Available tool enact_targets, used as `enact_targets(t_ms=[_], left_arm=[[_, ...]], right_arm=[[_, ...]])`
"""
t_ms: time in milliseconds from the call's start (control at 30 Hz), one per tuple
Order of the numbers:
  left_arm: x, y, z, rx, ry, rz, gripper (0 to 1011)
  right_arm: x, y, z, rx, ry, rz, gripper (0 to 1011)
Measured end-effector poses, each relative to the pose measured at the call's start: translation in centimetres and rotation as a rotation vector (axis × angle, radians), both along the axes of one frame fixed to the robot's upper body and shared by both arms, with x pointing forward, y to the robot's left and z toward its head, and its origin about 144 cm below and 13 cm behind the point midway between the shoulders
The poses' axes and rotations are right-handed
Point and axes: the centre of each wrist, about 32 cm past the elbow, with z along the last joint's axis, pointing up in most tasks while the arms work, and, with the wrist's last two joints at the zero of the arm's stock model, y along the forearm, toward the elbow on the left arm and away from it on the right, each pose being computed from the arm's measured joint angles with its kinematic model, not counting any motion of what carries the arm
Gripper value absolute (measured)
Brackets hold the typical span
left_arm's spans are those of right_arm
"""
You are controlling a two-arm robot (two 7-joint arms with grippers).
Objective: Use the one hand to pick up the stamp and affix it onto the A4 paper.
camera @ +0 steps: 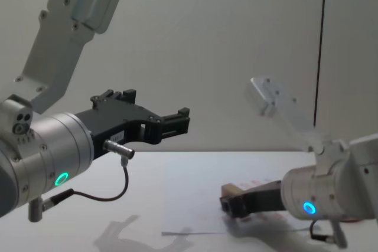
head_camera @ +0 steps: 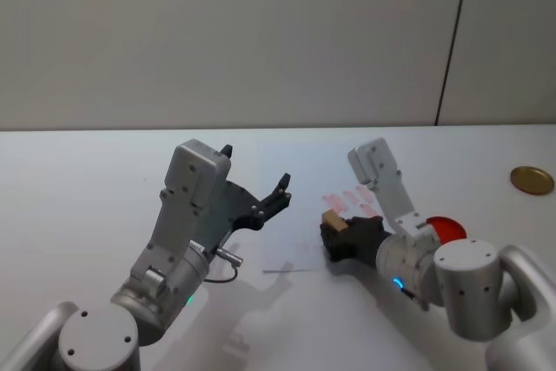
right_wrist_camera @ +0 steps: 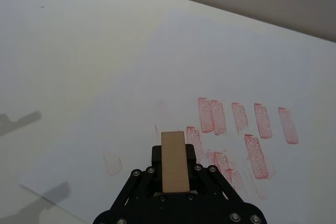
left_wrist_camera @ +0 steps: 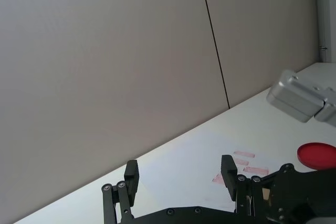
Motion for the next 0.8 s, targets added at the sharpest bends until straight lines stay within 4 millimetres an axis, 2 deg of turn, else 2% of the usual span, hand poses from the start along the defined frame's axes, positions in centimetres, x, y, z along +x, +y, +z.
enact_targets(t_ms=[433, 800], left_arm=[[0.0, 0.0, 0.0, 0.000, 0.000, 0.000, 993], [0.0, 0.0, 0.0, 0.000, 0.000, 0.000, 993]], right_arm=[[-0.4, -1.5, 3.9, 0.053, -0.151, -0.072, 218], [-1.0, -3.8, 5.3, 0.075, -0.200, -0.167, 219]])
